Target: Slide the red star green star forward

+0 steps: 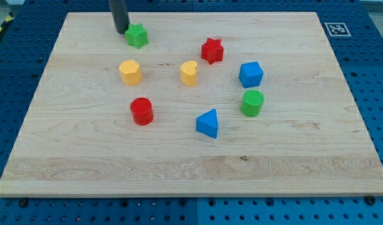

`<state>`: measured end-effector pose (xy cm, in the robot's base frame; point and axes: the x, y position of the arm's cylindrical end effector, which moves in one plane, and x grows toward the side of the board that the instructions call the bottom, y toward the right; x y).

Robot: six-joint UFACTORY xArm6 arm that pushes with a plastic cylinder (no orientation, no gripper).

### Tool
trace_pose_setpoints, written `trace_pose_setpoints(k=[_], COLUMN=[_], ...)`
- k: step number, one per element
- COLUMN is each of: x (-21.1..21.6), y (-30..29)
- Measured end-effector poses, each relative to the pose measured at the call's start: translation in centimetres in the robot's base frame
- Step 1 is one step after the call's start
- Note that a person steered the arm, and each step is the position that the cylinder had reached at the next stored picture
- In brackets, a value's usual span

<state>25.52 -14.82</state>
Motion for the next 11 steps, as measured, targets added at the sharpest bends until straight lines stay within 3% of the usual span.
trace_pose_setpoints(k=[2, 7, 11], x=[2.2, 0.7, 3.3], y=[0.1, 1.5, 6.2])
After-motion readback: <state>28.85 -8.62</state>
